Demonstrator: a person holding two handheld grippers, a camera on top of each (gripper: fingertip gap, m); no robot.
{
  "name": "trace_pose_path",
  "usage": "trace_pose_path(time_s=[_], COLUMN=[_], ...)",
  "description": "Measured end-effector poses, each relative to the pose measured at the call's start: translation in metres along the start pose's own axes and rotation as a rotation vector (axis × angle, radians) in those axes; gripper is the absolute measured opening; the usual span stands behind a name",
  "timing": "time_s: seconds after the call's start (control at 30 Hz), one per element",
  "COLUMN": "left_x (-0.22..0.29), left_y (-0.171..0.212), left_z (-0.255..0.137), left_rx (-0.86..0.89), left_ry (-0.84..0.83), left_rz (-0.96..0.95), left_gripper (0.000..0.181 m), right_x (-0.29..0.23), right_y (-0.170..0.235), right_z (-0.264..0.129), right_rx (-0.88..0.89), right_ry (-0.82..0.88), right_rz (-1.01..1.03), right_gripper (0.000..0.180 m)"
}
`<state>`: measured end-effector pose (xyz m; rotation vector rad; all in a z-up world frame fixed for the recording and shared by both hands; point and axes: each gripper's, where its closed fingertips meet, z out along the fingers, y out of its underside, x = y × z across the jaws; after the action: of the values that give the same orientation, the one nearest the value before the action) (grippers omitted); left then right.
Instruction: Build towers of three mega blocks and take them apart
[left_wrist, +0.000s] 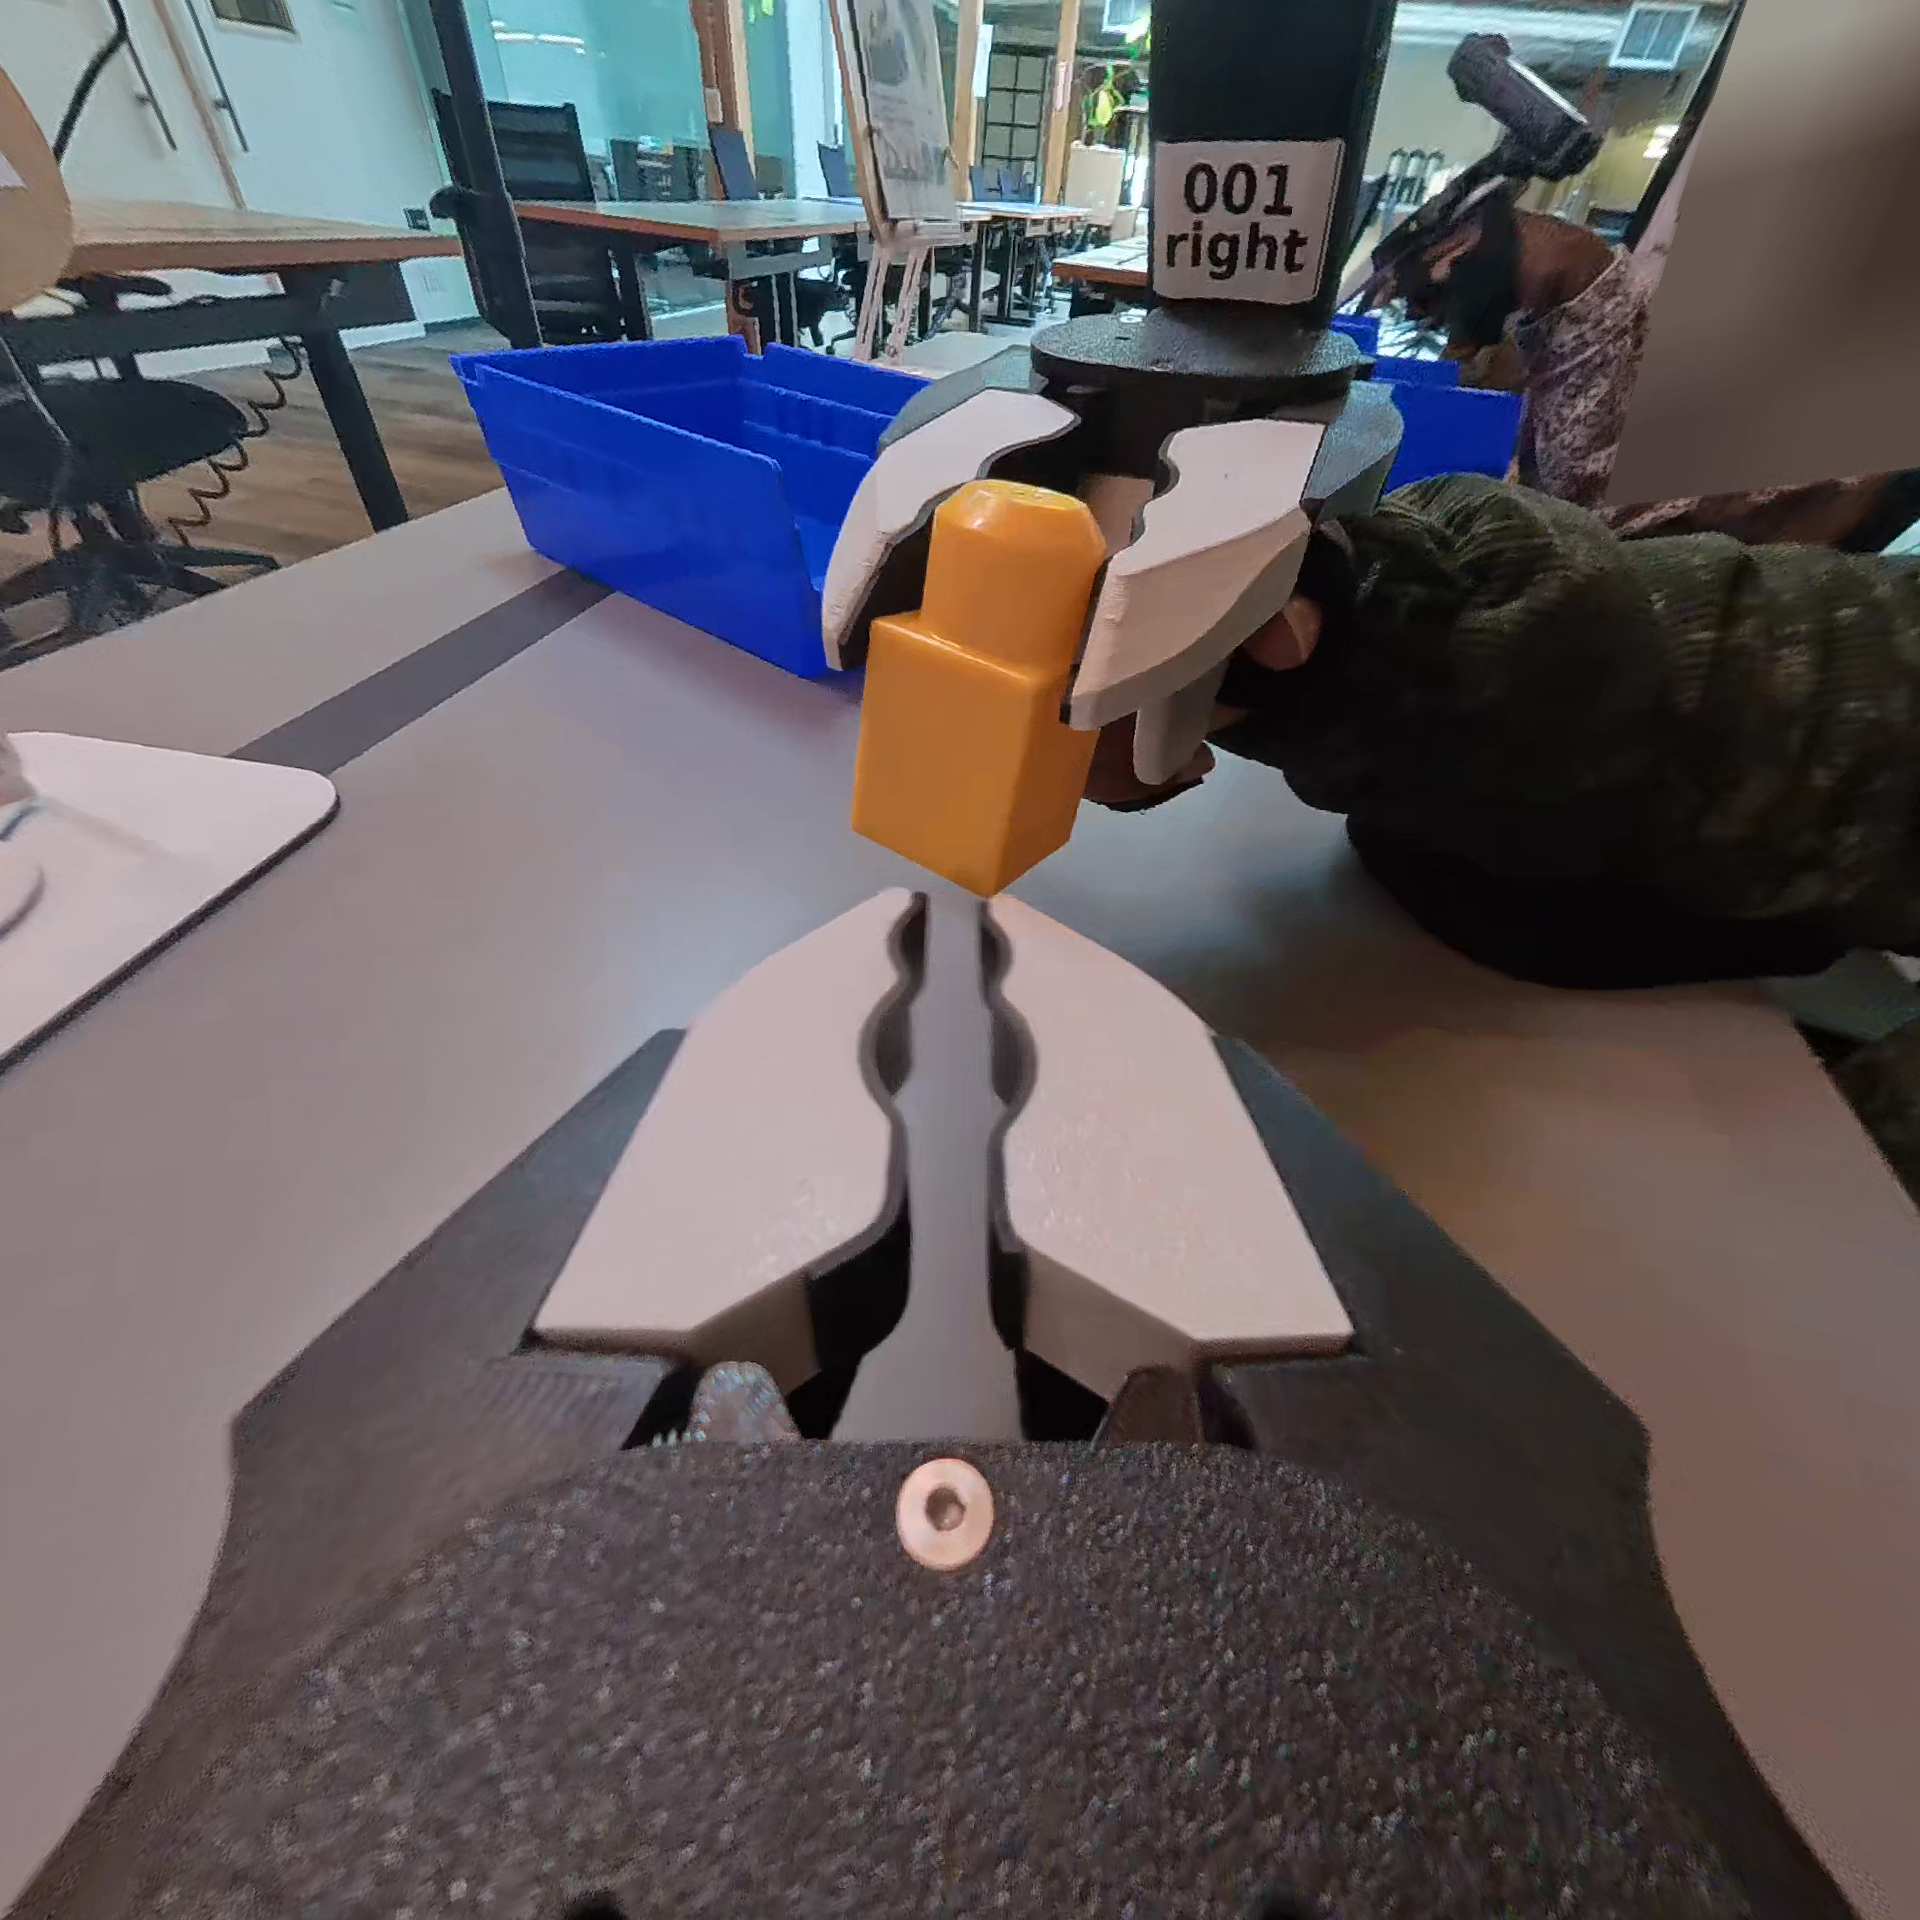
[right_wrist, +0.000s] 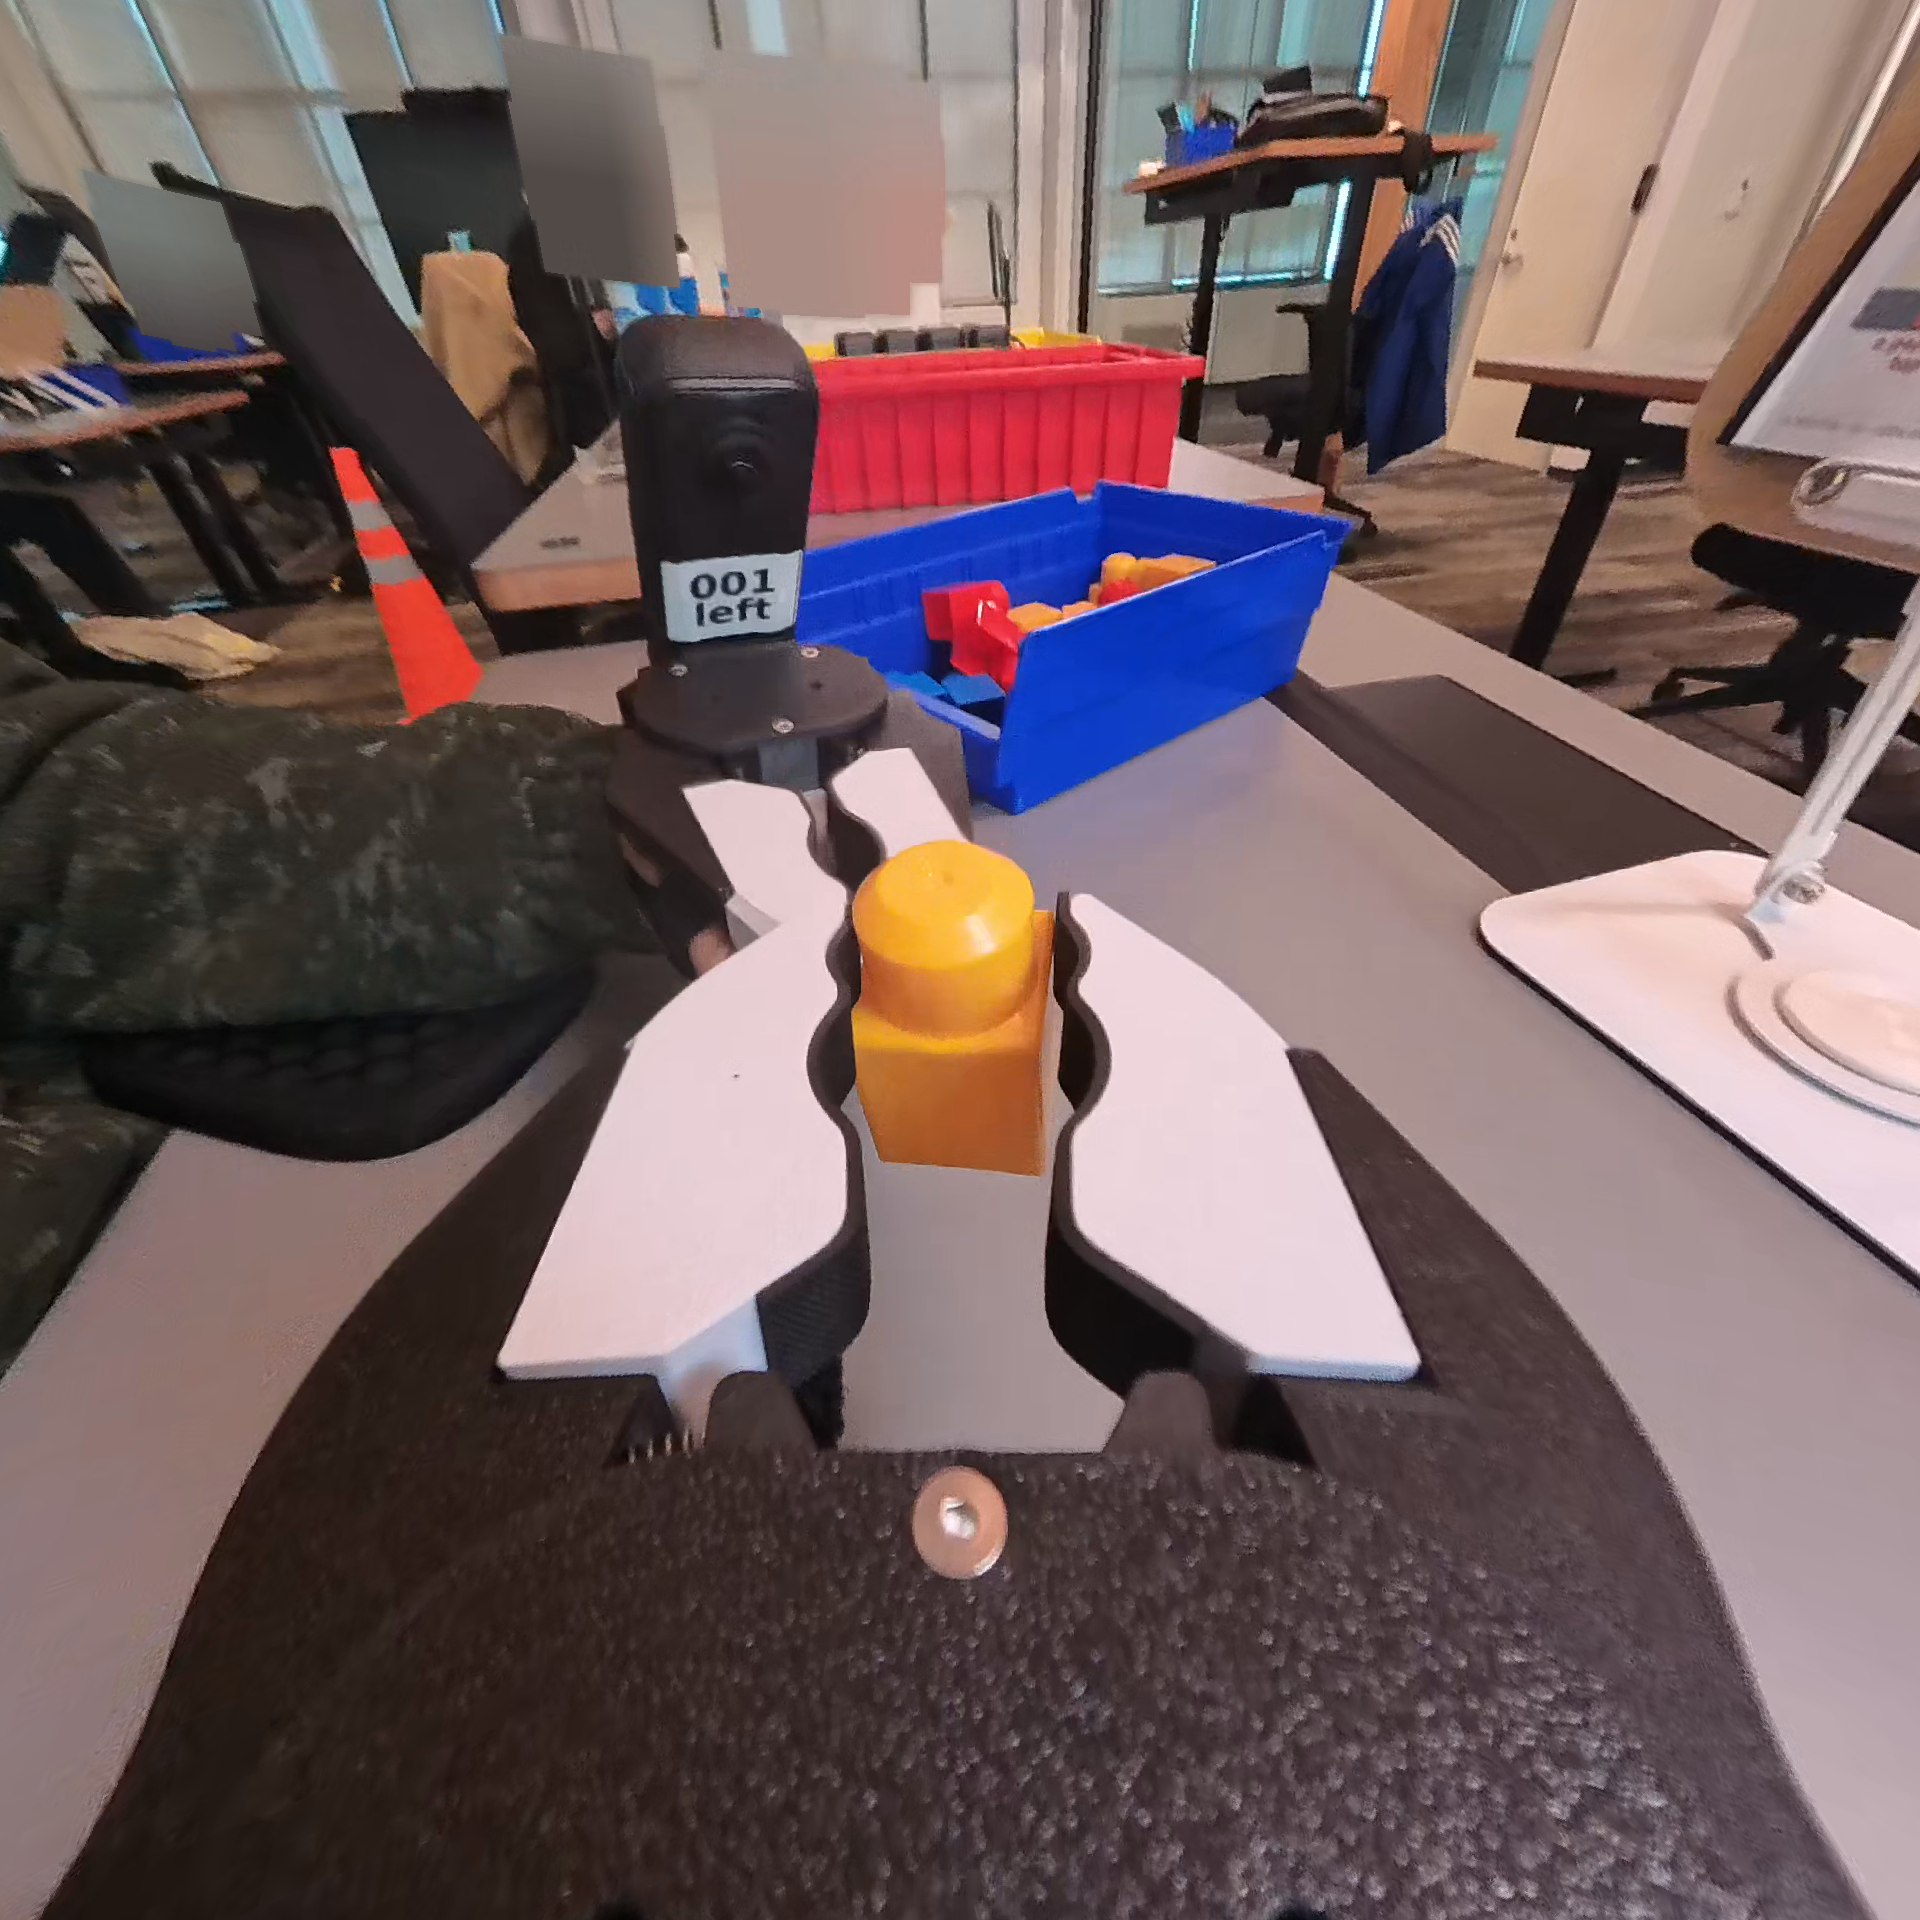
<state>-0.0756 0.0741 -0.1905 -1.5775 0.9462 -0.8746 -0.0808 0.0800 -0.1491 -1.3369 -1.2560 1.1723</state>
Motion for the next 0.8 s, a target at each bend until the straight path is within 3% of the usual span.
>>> trace_pose_path(time_s=[0.1, 0.17, 0.33, 0.53, 0.7, 0.8], left_x=[0.008, 0.019, 0.032, 0.012, 0.011, 0.009], left_y=[-0.001, -0.003, 0.014, 0.026, 0.055, 0.066], left_z=[0.002, 0.002, 0.007, 0.008, 0.016, 0.018], left_rx=[0.018, 0.023, -0.068, -0.152, -0.299, -0.356], left_ry=[0.049, 0.117, 0.18, 0.077, 0.053, 0.028], left_rz=[0.008, 0.006, 0.001, 0.003, 0.028, 0.073], left_gripper=[0.04, 0.051, 0.037, 0.036, 0.036, 0.036], right_x=[-0.01, -0.02, -0.036, -0.012, -0.015, -0.014], right_y=[0.002, 0.009, 0.029, 0.036, 0.053, 0.068], right_z=[0.002, 0.006, 0.015, 0.008, 0.006, 0.004], right_rx=[0.008, -0.028, -0.116, -0.204, -0.303, -0.397], right_ry=[-0.073, -0.131, -0.2, -0.071, -0.09, -0.084], right_rz=[0.035, 0.031, 0.0, -0.023, -0.04, -0.067], right_gripper=[0.036, 0.036, 0.035, 0.046, 0.029, 0.028])
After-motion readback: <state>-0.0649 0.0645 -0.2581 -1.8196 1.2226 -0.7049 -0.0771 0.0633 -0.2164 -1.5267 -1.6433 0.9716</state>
